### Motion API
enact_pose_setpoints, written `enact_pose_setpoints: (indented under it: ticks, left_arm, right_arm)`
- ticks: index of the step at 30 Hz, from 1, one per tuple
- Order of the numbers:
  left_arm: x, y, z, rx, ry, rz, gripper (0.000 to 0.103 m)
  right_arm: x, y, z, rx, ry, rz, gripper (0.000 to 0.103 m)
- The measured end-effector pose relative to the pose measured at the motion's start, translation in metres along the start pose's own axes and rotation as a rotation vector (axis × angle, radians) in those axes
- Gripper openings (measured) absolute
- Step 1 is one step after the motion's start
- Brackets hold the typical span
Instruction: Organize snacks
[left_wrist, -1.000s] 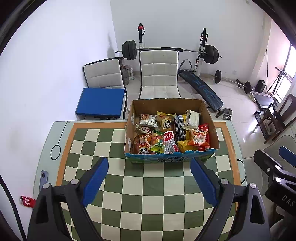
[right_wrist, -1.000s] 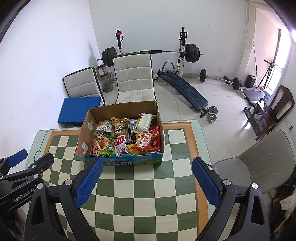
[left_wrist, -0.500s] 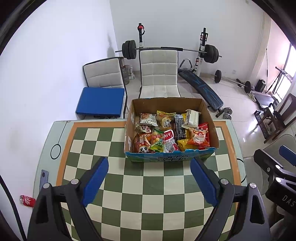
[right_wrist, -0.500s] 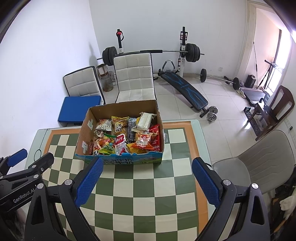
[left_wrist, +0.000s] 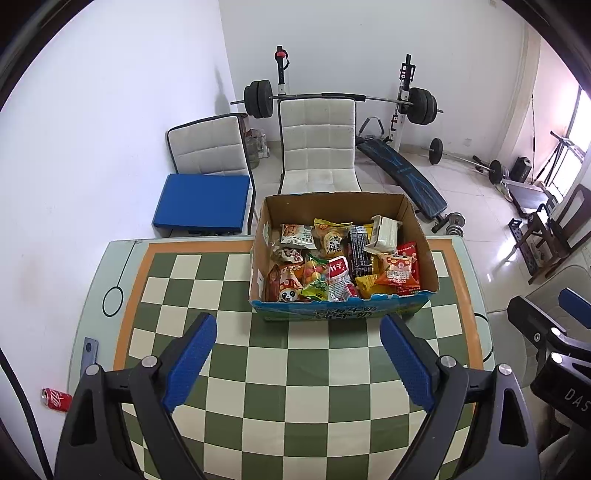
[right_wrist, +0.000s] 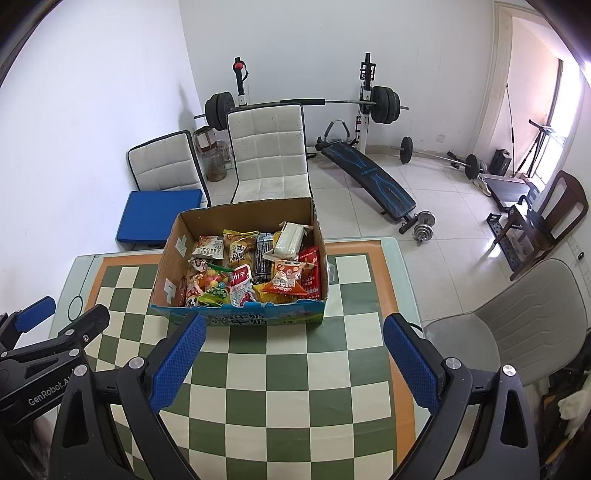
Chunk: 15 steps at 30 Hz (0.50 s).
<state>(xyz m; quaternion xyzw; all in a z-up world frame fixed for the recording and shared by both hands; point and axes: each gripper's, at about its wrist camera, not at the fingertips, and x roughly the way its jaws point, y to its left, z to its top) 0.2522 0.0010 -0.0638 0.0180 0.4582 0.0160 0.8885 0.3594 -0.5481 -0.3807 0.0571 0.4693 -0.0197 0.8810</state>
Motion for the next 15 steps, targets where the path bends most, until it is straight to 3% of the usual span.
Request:
enact_pose_setpoints:
  ticks: [15]
  left_arm:
    - [-0.0028, -0.0011, -0.0031, 0.003, -0.02, -0.004, 0.091]
  right_arm:
    - [-0.0036, -0.0031, -0.0045, -0.001, 0.002, -0.003, 0.099]
